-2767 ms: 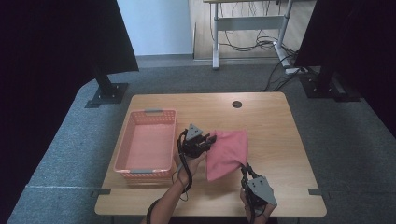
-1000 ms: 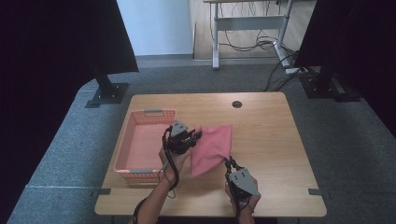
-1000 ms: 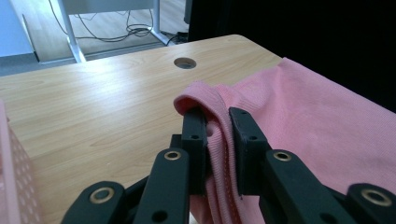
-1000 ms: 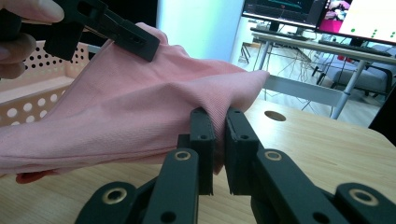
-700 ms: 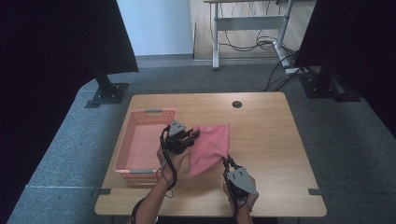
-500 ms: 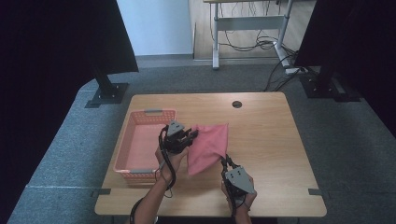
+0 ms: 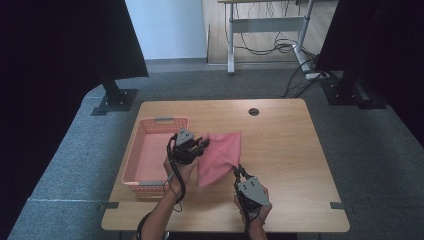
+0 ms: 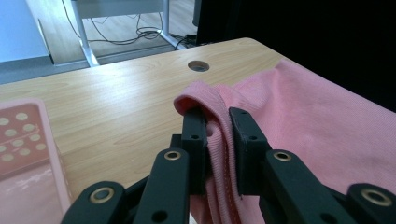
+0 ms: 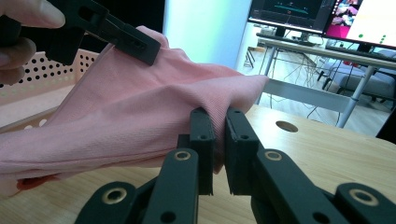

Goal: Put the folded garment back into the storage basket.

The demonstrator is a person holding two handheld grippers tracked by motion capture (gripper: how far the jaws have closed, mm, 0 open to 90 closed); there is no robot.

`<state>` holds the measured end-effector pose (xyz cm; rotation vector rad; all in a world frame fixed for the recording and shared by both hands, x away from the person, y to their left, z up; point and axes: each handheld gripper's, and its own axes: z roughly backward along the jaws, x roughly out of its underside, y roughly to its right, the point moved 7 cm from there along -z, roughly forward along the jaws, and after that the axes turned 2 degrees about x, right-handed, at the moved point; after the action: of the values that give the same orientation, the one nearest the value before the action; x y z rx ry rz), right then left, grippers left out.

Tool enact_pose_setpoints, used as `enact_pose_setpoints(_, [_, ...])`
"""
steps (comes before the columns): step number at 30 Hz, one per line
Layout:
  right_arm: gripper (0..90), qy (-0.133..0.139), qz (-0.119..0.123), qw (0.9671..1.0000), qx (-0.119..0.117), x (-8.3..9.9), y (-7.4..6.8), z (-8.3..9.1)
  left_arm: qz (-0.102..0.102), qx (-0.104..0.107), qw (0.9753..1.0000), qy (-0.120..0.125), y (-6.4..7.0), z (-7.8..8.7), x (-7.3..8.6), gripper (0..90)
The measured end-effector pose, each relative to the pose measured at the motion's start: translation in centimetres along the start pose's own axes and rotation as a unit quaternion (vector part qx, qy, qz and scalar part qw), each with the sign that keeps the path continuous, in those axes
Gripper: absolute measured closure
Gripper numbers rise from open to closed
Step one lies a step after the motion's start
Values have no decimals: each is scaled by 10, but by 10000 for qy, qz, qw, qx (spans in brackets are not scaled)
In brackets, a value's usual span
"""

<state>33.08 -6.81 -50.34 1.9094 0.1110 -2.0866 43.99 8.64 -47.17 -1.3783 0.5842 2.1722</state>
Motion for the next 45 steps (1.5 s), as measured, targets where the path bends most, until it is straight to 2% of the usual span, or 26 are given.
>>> enact_pose_setpoints(29, [828,86,47,9999,-142,-10,-18,-8,-6,-155,9999,48,-16,16,-2,768])
enact_pose_setpoints(45, [828,129,56,9996,-258,-17,-32,-16,-12,-288,9996,44,-29,28,-3,768])
